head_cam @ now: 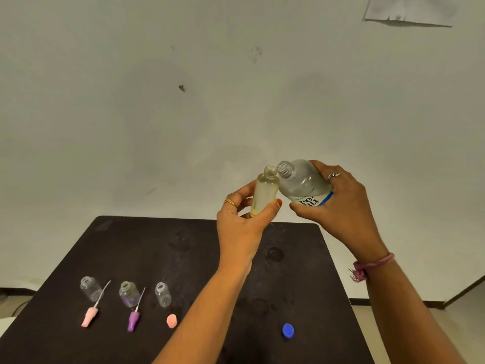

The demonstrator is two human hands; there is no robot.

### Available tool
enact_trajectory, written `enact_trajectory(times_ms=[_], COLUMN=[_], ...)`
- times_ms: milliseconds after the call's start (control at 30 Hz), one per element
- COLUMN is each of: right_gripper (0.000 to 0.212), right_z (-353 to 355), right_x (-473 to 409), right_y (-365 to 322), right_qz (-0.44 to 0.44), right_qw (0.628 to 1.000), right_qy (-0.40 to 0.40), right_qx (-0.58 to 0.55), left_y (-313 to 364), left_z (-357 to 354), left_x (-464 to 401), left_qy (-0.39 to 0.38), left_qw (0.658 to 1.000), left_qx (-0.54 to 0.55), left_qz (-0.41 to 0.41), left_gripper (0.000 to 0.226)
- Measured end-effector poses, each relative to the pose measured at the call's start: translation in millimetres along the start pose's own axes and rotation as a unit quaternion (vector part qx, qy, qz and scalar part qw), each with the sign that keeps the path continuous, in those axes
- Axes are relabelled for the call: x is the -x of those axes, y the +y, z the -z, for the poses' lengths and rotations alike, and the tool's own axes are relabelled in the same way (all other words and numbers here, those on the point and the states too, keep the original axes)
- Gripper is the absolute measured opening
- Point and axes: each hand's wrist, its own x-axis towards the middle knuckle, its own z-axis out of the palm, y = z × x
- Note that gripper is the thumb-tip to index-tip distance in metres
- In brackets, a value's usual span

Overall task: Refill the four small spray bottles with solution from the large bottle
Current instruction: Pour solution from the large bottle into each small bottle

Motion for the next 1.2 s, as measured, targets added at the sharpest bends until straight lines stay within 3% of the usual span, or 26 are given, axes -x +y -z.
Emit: enact_trajectory(times_ms=[433, 600, 967, 1200], right_gripper=[0.059, 0.065, 0.076, 0.073], right_z=[-48, -78, -158, -197], right_x=[30, 41, 84, 111], right_y=[-11, -15, -7, 0], right_qz=[-0.084, -0.130, -0.170, -0.242], right_qw=[0.987, 0.971, 0.956, 0.942], right_qy=[-0.018, -0.026, -0.057, -0.054], right_qx=[-0.138, -0.200, -0.232, -0.227], left_y=[-32, -48, -108, -155], left_z=[50, 74, 136, 175], left_x=[-4, -6, -1, -4], left_qy=[0.019, 0.013, -0.014, -0.052], left_qw=[0.999, 0.998, 0.990, 0.972], left_qx=[-0.028, -0.055, -0.111, -0.174], left_qz=[-0.001, 0.011, 0.082, 0.149], left_gripper=[0.043, 0.044, 0.045, 0.043])
